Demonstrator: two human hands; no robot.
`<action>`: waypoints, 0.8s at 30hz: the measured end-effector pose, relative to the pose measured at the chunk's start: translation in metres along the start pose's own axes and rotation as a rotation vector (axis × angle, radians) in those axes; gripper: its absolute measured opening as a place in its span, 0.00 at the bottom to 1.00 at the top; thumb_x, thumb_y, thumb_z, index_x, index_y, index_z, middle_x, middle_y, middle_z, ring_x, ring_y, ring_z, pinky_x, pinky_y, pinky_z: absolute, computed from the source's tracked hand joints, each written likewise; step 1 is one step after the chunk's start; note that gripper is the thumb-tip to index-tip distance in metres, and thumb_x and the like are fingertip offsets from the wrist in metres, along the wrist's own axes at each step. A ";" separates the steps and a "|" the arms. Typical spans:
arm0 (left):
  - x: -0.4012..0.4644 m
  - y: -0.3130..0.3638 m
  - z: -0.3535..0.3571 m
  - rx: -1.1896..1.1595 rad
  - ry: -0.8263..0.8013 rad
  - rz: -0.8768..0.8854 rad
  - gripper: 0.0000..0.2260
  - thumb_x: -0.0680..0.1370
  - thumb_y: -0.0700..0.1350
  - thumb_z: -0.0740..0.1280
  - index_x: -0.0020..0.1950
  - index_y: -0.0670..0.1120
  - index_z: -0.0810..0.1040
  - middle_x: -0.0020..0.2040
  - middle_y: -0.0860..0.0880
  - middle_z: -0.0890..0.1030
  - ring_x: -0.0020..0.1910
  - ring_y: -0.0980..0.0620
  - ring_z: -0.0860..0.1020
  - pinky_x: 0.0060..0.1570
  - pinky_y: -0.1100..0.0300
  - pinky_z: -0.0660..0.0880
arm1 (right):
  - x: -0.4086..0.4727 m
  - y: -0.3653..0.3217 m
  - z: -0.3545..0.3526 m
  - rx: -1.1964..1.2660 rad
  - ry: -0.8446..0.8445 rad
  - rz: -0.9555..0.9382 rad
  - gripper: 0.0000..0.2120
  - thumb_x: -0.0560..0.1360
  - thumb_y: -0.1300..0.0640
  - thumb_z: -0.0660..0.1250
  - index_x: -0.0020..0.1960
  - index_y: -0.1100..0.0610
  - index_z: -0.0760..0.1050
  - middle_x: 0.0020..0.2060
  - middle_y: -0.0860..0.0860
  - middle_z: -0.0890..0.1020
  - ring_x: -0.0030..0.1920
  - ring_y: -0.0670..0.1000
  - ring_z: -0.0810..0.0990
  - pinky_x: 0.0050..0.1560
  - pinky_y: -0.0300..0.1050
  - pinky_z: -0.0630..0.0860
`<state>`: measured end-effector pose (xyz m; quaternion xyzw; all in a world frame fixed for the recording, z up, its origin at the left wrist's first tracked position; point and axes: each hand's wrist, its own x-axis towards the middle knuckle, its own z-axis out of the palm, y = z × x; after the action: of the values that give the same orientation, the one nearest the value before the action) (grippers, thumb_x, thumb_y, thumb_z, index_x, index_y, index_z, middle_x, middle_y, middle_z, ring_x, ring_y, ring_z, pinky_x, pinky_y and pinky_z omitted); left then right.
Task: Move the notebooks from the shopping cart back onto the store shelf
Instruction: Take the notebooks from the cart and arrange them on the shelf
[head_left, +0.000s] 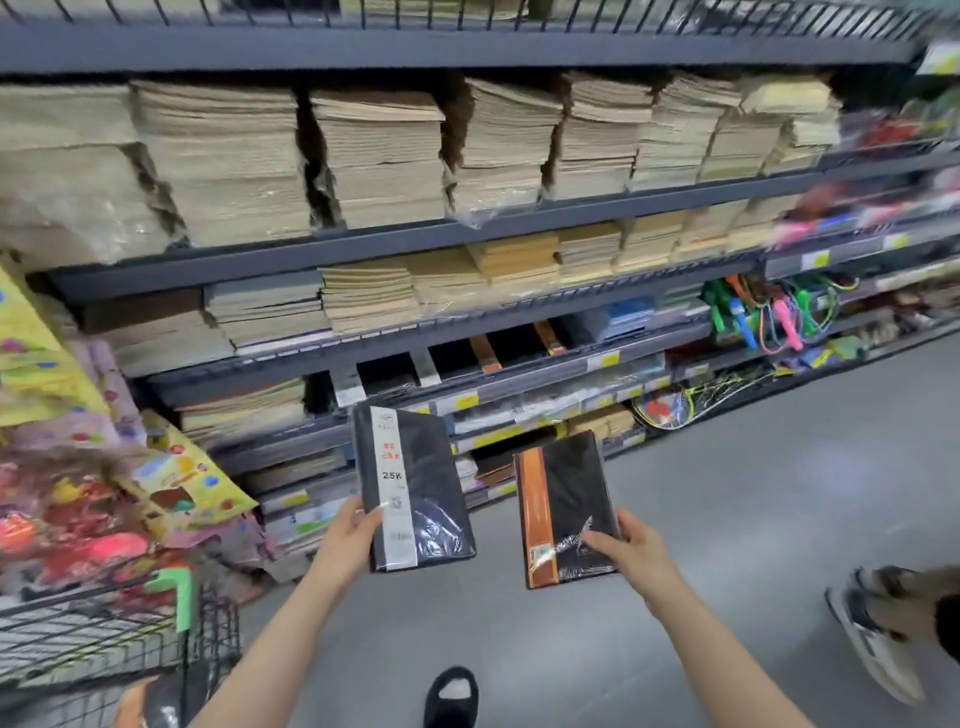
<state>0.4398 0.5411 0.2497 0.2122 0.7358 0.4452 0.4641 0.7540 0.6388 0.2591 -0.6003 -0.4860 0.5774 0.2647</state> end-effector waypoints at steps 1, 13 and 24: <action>0.008 0.010 0.011 0.008 0.004 0.007 0.06 0.79 0.38 0.61 0.56 0.42 0.70 0.50 0.42 0.78 0.39 0.53 0.76 0.35 0.68 0.73 | 0.011 -0.005 -0.005 0.002 -0.002 0.000 0.09 0.70 0.68 0.69 0.50 0.68 0.75 0.40 0.59 0.82 0.38 0.54 0.80 0.40 0.43 0.78; 0.054 0.062 0.097 -0.029 0.119 0.000 0.12 0.79 0.38 0.60 0.63 0.40 0.70 0.58 0.40 0.78 0.42 0.51 0.77 0.41 0.65 0.72 | 0.130 -0.055 -0.069 -0.082 -0.166 0.007 0.10 0.71 0.66 0.69 0.52 0.61 0.77 0.45 0.58 0.84 0.44 0.56 0.83 0.47 0.47 0.79; 0.027 0.026 0.140 -0.311 0.396 -0.047 0.08 0.79 0.38 0.61 0.54 0.48 0.75 0.41 0.51 0.83 0.35 0.62 0.81 0.42 0.59 0.77 | 0.228 -0.091 -0.081 -0.217 -0.401 -0.041 0.08 0.72 0.61 0.69 0.51 0.55 0.77 0.44 0.51 0.83 0.43 0.46 0.80 0.41 0.38 0.73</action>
<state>0.5461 0.6379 0.2348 0.0295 0.7398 0.5749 0.3483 0.7740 0.8965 0.2551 -0.4883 -0.6004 0.6240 0.1083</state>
